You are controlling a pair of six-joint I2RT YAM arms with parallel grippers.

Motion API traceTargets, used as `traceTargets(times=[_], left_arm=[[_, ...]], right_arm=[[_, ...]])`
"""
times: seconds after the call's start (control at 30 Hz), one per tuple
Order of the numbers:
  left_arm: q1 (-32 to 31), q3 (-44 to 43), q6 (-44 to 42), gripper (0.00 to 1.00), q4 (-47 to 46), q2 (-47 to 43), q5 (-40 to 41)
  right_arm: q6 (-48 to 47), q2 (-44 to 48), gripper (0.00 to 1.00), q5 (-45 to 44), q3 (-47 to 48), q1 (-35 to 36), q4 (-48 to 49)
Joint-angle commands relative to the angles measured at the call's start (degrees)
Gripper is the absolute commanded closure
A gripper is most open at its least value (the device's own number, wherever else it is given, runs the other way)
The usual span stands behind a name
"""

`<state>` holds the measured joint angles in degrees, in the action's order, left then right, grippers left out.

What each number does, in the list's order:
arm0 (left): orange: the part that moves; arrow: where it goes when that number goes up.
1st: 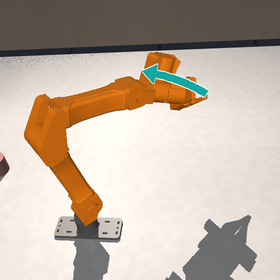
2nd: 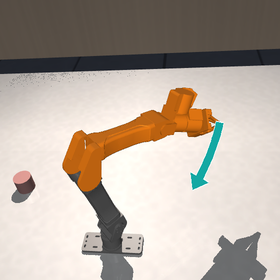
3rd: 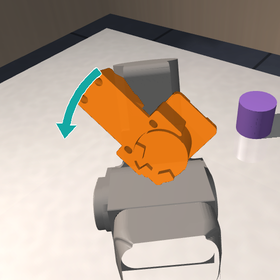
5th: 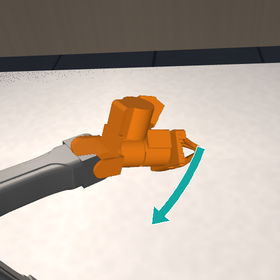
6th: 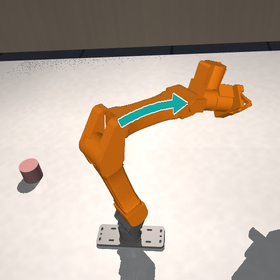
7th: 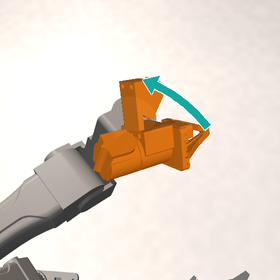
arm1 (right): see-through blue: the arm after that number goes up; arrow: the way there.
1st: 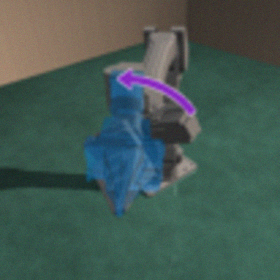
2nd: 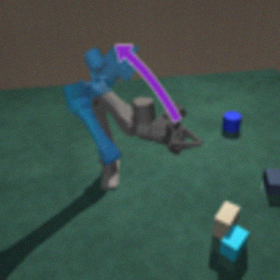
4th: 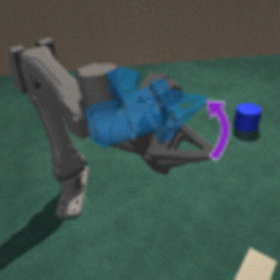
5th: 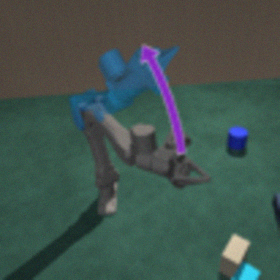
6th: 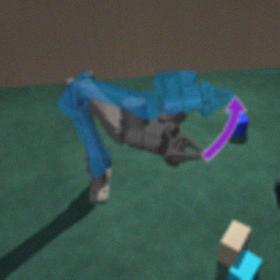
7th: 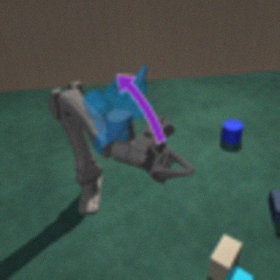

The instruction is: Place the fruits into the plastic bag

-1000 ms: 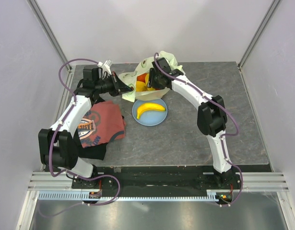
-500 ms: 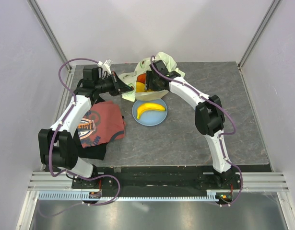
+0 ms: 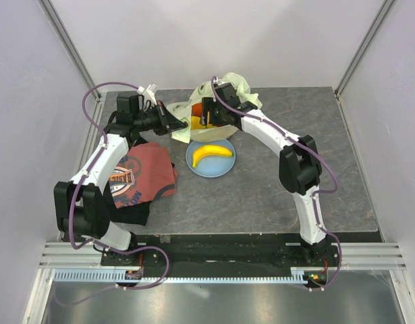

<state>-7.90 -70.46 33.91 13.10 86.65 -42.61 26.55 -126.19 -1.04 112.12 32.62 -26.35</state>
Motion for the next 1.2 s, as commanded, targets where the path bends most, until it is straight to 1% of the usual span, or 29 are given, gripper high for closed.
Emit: traceTargets(times=[0.0, 0.07, 0.2, 0.3, 0.37, 0.47, 0.6, 0.63, 0.77, 0.93, 1.17], left_arm=[[-0.18, -1.26, 1.68, 0.98, -2.03, -0.26, -0.55], [-0.18, -1.52, 1.86, 0.98, -2.03, 0.01, -0.46], [-0.18, -1.88, 2.21, 0.98, -2.03, 0.45, 0.42], [-0.18, -2.32, 2.65, 0.98, -2.03, 1.15, 0.51], [-0.18, -2.75, 2.91, 0.98, -2.12, 1.41, 0.6], [-0.18, -3.02, 3.18, 0.98, -2.21, 1.68, 0.86], [-0.18, -3.46, 3.0, 0.98, -2.2, 1.77, 0.77], [-0.18, -3.55, 3.0, 0.99, -1.94, 1.68, 0.77], [-0.18, -3.55, 3.09, 0.99, -1.85, 1.68, 0.95], [-0.18, -3.46, 3.0, 0.98, -1.85, 1.33, 0.78], [-0.18, -3.46, 1.68, 0.98, -0.62, 0.45, 1.39]], right_arm=[[-4.04, 9.89, 0.26, 6.04, -3.9, -0.01, 10.78], [-5.53, 12.36, 0.26, 9.11, -6.63, -0.01, 15.16], [-8.26, 20.18, 0.26, 14.83, -14.98, 0.42, 22.12], [-11.77, 24.04, 0.27, 17.38, -18.93, 1.91, 22.49], [-14.14, 25.37, 0.27, 17.74, -20.53, 3.23, 19.69], [-19.85, 28.09, 0.29, 16.51, -26.22, 4.9, 15.47], [-28.36, 31.35, 0.3, 10.81, -32.47, 7.1, 11.24], [-29.17, 32.23, 0.3, 10.01, -33.7, 8.06, 10.8], [-31.02, 36.1, 0.3, 6.41, -39.85, 8.34, 10.88], [-35.41, 33.21, 0.3, -3.95, -41.54, 8.16, 11.05], [-41.65, 23.2, 0.3, -6.78, -34.26, 8.16, 11.23]])
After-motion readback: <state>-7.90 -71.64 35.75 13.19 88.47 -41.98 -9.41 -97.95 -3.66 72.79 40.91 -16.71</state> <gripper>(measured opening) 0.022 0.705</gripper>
